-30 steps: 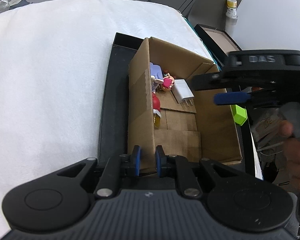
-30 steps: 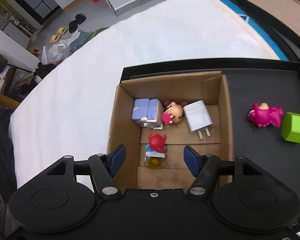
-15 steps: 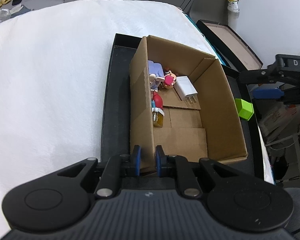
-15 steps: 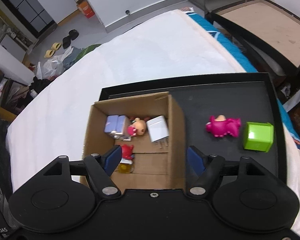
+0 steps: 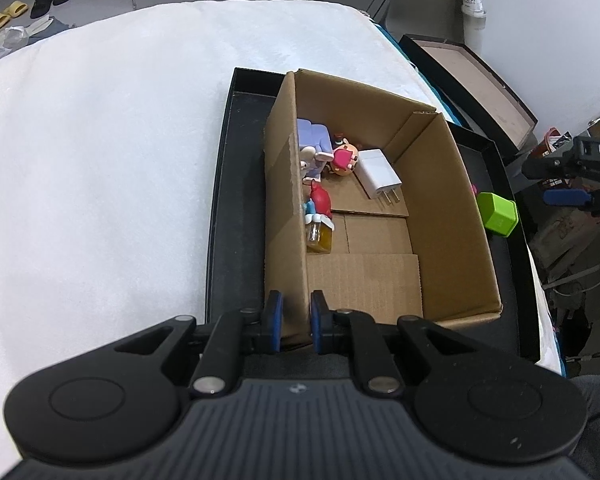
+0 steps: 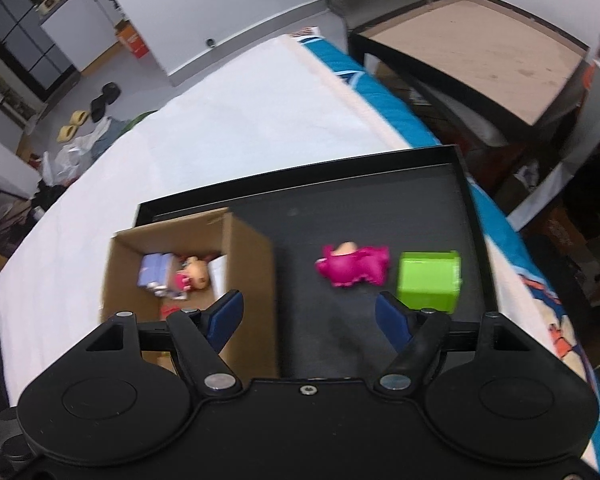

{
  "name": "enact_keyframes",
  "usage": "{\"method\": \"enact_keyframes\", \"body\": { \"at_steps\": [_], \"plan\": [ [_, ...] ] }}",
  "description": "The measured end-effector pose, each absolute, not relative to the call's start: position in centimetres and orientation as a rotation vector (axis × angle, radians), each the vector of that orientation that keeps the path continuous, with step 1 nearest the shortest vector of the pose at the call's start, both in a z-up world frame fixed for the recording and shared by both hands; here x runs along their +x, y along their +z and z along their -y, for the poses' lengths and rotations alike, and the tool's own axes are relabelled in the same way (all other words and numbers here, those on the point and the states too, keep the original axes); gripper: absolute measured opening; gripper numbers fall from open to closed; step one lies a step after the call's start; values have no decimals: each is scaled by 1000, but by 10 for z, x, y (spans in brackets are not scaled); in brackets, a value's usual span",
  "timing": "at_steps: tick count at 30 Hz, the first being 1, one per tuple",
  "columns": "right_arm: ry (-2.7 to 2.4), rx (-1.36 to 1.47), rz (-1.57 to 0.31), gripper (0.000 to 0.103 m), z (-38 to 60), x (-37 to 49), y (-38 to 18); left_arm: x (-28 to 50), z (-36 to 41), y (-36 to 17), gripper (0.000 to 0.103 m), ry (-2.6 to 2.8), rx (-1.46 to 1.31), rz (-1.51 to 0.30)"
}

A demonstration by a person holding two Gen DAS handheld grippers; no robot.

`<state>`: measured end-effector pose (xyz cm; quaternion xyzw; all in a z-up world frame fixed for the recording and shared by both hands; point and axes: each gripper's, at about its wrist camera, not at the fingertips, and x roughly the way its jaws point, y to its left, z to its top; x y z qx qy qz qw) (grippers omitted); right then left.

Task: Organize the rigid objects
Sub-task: 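Move the right gripper to the green cube box and grasp it, then lift the green cube box with the right gripper and release it in the box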

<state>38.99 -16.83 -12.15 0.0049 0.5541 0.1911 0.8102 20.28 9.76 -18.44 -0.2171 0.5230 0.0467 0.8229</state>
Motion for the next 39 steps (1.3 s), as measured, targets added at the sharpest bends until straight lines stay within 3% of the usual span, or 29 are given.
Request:
{"method": "enact_keyframes", "body": {
  "at_steps": [16, 20, 29, 31, 33, 39],
  "plan": [
    [219, -61, -1216, 72, 211, 423, -177, 208, -90, -184, 13, 133, -436, -1132],
    [208, -60, -1238, 80, 213, 429, -191, 210, -89, -185, 13, 139, -434, -1140],
    [206, -86, -1255, 80, 205, 436, -209, 212, -89, -187, 13, 143, -436, -1148],
    [203, -94, -1258, 76, 203, 438, -213, 212, -89, -187, 13, 142, -438, -1149],
    [201, -101, -1253, 55, 202, 437, -214, 212, -89, -188, 13, 141, -436, -1150],
    [185, -109, -1225, 54, 203, 434, -207, 212, -90, -188, 13, 140, -440, -1149]
  ]
}}
